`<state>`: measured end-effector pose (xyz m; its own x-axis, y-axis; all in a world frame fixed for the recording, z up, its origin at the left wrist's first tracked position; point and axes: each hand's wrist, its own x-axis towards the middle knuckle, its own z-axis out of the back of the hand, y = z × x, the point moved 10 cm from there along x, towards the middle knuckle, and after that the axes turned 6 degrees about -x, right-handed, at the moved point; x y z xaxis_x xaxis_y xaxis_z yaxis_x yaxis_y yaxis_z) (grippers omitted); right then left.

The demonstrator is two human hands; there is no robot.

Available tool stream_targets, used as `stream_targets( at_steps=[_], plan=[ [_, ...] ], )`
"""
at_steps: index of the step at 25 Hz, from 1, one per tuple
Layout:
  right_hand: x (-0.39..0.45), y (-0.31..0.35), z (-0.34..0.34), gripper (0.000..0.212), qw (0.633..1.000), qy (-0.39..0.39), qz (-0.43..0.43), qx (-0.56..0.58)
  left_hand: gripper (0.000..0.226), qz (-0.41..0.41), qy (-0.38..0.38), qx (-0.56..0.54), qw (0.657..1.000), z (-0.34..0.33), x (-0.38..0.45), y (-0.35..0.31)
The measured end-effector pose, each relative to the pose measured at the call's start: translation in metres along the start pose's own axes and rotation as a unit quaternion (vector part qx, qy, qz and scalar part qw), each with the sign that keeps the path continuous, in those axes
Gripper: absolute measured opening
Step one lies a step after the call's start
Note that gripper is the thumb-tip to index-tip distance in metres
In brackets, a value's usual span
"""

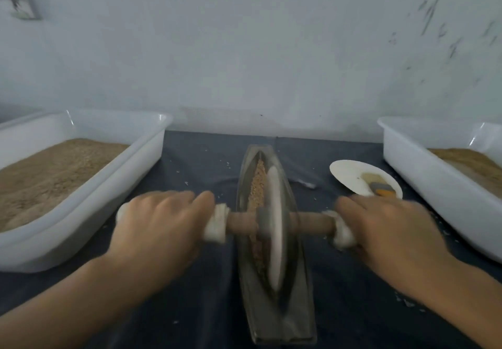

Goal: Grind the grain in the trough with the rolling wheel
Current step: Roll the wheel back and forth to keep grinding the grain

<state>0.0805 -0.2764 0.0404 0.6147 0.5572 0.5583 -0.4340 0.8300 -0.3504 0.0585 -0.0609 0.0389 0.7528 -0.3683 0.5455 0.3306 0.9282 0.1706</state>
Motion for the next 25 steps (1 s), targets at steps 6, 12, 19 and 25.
stream_targets(
  at_steps=[6,12,19,25],
  plan=[
    [0.004,-0.007,-0.035,0.049,0.992,0.126,-0.018,-0.014,0.045,0.022,0.099,0.063,0.993,-0.022,0.021,0.007],
    [0.111,-0.058,-0.099,0.019,0.981,0.118,-0.133,-0.077,0.009,0.138,0.101,0.05,0.984,-0.083,0.119,0.071],
    [0.012,-0.009,-0.024,0.048,0.997,0.073,-0.007,0.023,0.041,0.008,0.035,0.006,0.999,-0.013,0.015,0.004],
    [0.0,-0.019,-0.063,0.03,0.967,0.247,-0.059,0.006,0.046,-0.002,0.097,0.08,0.992,-0.02,0.029,0.0]
  ],
)
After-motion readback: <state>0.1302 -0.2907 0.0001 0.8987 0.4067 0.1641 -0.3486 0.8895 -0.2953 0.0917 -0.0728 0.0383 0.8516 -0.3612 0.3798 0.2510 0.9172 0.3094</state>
